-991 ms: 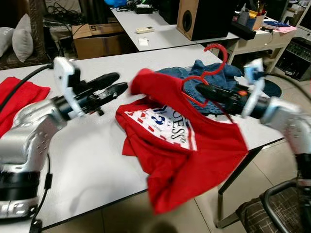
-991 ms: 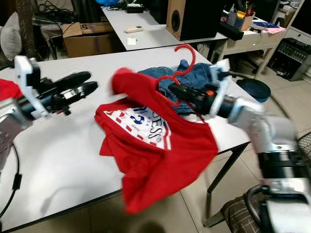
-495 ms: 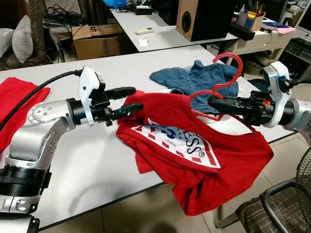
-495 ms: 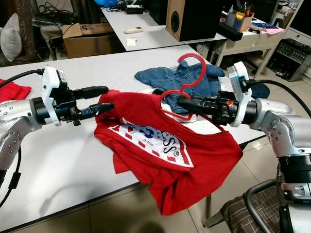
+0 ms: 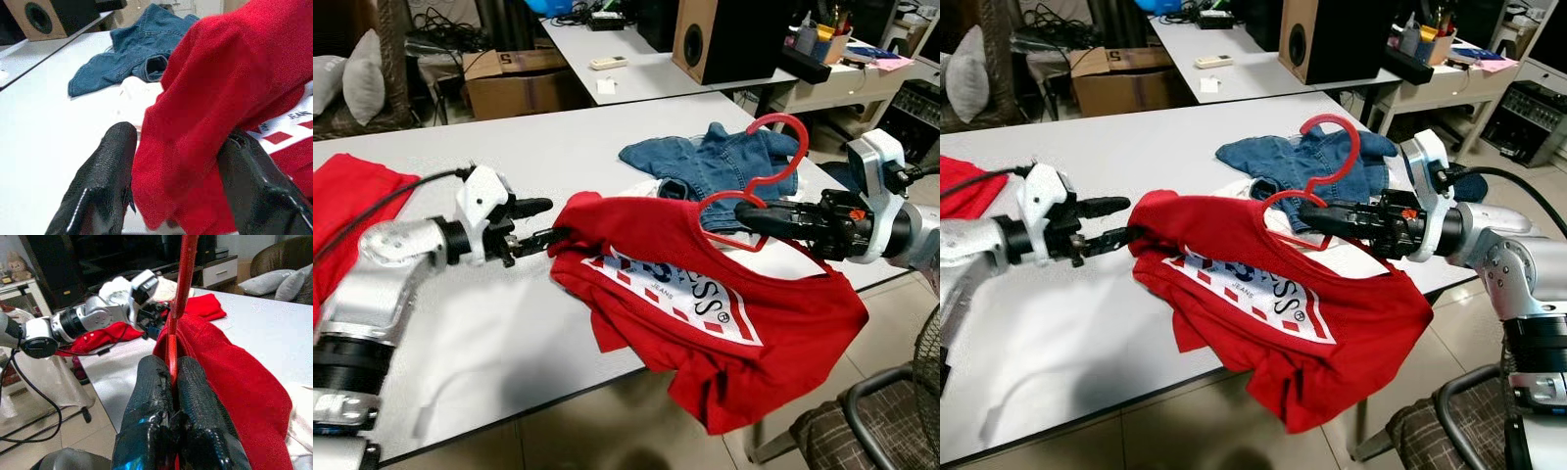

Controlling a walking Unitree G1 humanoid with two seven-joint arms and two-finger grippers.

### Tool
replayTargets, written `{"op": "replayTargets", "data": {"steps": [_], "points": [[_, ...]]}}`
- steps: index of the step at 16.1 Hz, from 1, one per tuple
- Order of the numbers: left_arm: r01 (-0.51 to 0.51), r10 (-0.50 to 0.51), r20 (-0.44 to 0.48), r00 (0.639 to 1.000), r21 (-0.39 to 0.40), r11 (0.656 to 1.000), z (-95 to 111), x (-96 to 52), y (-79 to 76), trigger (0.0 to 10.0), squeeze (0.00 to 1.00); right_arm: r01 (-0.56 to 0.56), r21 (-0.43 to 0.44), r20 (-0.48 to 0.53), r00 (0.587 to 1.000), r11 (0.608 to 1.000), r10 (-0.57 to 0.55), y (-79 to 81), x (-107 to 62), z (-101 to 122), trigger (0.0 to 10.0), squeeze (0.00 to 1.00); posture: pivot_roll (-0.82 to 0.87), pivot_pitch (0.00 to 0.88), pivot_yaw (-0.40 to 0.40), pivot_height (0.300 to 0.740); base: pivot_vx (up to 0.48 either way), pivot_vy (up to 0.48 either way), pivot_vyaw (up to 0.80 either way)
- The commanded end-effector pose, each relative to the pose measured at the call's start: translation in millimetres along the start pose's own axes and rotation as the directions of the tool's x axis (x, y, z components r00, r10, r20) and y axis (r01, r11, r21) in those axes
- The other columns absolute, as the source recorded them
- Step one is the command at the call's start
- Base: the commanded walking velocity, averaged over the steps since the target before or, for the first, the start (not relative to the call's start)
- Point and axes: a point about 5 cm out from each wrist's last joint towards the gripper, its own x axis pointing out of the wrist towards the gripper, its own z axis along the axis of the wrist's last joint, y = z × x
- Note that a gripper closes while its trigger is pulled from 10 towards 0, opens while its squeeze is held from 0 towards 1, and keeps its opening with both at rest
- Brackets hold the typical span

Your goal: Hang hanger

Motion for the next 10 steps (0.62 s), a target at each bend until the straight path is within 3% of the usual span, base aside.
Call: {"op": "replayTargets", "data": {"steps": [1,2,3,10], "points": [[-0.021,0.02,0.007,1.0,0.03,0.999,5.2,1.4,4.5,10.0,0.0,-0.008,-0.04,0.016,1.0,0.999,0.008,2.2,-3.4,9.2,10.0,0.0,0.03,0.0,-0.011,0.74,0.0,0.0,0.0],[-0.023,0.023,0.03,0.999,0.012,1.0,3.1,4.2,4.8,5.9,0.0,-0.009,-0.04,0.019,1.0,0.999,0.01,2.2,-3.3,8.7,10.0,0.0,0.03,0.0,-0.009,0.74,0.0,0.0,0.0],[-0.021,0.022,0.054,0.998,-0.011,1.0,2.0,5.5,4.9,0.0,0.0,-0.009,-0.039,0.022,1.0,0.999,0.01,2.2,-3.4,8.3,10.0,0.0,0.03,0.0,-0.006,0.74,0.0,0.0,0.0],[0.012,0.002,0.138,0.99,-0.095,0.995,-1.2,7.4,1.8,0.0,0.0,-0.003,-0.038,0.04,0.999,0.999,0.004,1.3,-2.6,7.2,10.0,0.0,0.02,0.0,-0.001,0.74,0.0,0.0,0.0]]}}
